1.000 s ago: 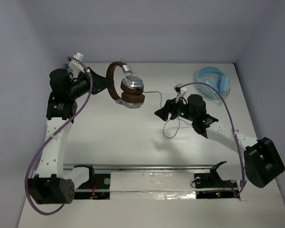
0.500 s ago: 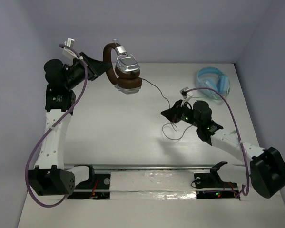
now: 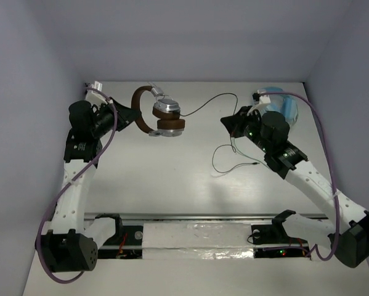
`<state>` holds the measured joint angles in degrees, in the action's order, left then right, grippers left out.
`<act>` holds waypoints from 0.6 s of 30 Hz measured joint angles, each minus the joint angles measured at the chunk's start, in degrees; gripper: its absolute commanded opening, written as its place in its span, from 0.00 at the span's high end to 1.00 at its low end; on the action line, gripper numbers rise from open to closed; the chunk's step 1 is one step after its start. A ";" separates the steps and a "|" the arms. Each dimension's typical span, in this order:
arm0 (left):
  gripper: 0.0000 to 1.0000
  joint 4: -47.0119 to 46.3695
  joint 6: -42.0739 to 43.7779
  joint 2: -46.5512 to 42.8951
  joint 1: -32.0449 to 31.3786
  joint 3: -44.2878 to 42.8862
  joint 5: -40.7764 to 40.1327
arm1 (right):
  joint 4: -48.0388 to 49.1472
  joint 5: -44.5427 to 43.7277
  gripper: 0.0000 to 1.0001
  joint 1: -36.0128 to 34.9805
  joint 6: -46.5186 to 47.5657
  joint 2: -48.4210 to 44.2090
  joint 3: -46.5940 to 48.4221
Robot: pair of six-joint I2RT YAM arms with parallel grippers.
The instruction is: Wrap the headphones
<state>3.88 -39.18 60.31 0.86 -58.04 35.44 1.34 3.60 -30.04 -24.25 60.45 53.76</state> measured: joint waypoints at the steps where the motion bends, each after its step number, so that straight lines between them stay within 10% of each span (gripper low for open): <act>1: 1.00 0.63 0.31 -0.90 0.00 -0.48 -0.42 | -0.17 0.52 1.00 0.00 0.02 1.20 -0.13; 4: 1.00 -1.05 -0.42 -2.82 0.00 -1.88 0.48 | -1.46 1.40 0.80 0.00 -0.09 5.79 -0.39; 6: 1.00 -4.17 -1.88 -3.06 0.00 -2.12 2.36 | -3.02 0.85 0.30 -0.02 -0.33 9.05 -0.52; 7: 1.00 -4.50 -1.88 -2.97 0.00 -2.12 2.60 | -3.76 0.66 0.22 0.00 -0.22 10.10 -0.87; 18: 1.00 -3.30 0.39 -0.85 0.00 -2.21 -0.37 | -2.08 10.12 0.23 -0.04 4.11 -5.60 -3.98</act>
<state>0.58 -38.79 59.46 0.86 -60.25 35.07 -0.73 13.72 -30.09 -20.14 54.85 49.78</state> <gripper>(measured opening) 0.054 0.797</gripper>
